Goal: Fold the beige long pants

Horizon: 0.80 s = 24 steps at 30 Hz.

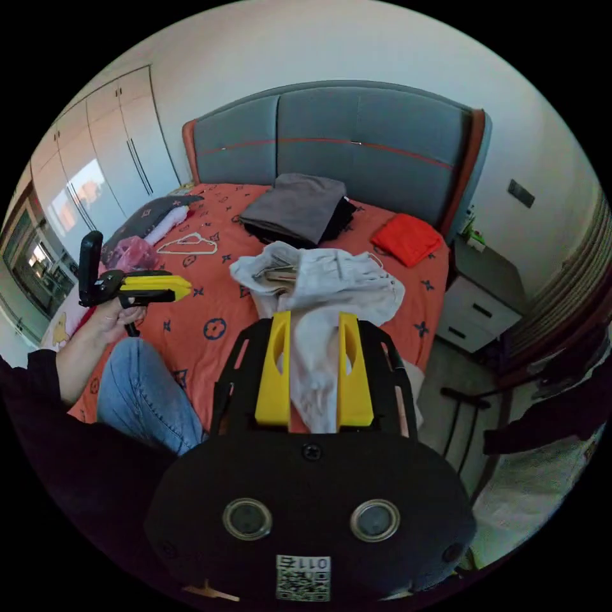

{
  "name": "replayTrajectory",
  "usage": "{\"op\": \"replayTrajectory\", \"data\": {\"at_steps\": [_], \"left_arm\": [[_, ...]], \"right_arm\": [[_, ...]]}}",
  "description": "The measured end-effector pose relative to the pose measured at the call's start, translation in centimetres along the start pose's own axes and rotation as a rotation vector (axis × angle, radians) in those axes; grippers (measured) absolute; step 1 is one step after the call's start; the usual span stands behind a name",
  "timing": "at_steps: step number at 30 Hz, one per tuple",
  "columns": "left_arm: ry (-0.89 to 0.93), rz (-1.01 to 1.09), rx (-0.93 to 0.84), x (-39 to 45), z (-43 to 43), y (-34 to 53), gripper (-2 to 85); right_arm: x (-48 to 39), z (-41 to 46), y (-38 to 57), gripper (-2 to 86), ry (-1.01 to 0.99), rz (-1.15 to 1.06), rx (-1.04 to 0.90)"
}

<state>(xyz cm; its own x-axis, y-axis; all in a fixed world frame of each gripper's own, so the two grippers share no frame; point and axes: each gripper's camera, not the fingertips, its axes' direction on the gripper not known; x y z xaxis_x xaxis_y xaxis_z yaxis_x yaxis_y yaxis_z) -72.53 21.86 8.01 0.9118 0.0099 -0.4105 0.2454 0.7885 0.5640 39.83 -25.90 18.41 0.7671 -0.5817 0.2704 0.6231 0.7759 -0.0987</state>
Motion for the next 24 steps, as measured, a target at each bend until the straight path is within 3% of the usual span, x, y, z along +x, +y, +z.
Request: {"op": "replayTrajectory", "data": {"at_steps": [10,14,17,24], "left_arm": [[0.088,-0.082,0.008,1.0,12.1,-4.6,6.5],[-0.031,-0.031,-0.047,1.5,16.5,-5.9,10.8],[-0.106,-0.053,-0.044,0.4,18.3,-6.5,12.6],[-0.153,-0.033,-0.09,-1.1,23.0,-9.6,14.9]], "right_arm": [[-7.5,7.0,-14.0,7.2,0.125,-0.212,-0.004],[-7.9,16.8,-21.7,9.7,0.013,-0.275,-0.277],[-9.0,23.7,-25.1,11.4,0.146,-0.377,-0.439],[-14.9,33.2,-29.7,12.2,0.198,-0.649,-0.563]]}}
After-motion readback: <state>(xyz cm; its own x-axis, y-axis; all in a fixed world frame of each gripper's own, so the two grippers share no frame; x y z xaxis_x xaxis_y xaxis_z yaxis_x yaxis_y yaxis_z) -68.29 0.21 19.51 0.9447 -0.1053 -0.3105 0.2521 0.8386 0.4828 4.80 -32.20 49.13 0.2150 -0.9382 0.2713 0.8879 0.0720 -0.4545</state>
